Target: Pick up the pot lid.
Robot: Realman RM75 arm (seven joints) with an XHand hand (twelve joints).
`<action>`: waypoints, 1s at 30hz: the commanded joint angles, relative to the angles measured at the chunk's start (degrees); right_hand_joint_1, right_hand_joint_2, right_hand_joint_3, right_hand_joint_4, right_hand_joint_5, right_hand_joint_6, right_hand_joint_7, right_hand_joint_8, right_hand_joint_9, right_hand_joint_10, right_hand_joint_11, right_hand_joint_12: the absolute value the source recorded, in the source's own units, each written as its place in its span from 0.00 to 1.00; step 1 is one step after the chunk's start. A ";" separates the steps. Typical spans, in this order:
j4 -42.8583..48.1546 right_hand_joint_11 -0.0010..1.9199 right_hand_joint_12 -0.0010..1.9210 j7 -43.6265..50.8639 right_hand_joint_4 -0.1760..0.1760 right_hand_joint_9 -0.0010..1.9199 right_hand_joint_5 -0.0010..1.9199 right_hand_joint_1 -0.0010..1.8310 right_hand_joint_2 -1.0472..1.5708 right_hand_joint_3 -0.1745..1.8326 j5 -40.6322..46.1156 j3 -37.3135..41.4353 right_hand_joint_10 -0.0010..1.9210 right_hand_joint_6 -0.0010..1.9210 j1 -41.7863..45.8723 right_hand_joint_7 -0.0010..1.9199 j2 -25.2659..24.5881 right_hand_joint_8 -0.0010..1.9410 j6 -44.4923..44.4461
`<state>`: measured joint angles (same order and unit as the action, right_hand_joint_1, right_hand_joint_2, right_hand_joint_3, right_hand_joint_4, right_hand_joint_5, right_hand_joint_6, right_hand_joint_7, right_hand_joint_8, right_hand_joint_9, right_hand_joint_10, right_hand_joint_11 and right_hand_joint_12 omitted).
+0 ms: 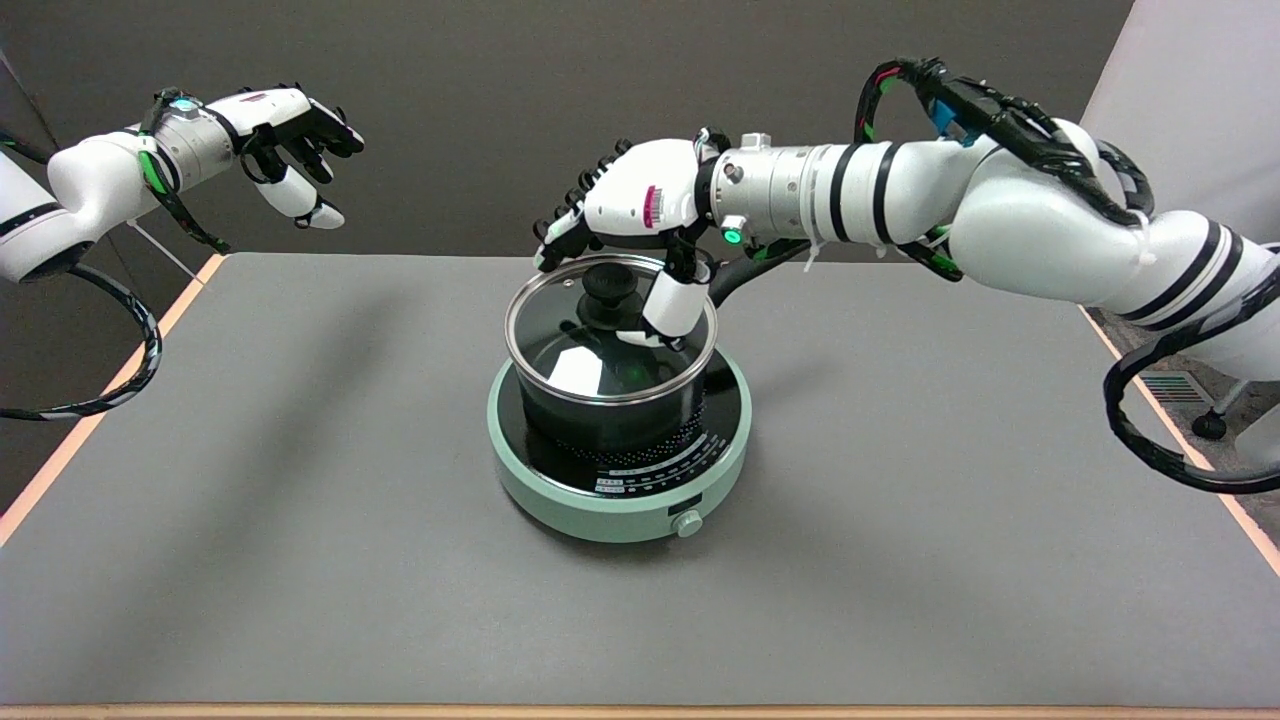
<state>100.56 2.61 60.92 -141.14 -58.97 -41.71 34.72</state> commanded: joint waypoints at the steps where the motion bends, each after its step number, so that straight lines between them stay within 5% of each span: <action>1: -2.26 0.20 0.35 0.13 0.71 0.31 0.23 0.46 0.62 0.55 -2.79 -0.13 0.21 0.11 1.17 0.28 -1.20 0.13 -0.98; 30: -6.76 0.20 0.33 0.13 0.81 0.32 0.26 0.48 0.64 0.53 -3.93 -0.35 0.23 0.18 2.06 0.30 -2.74 0.13 -2.18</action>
<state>95.47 2.72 57.38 -141.45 -57.33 -44.04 32.88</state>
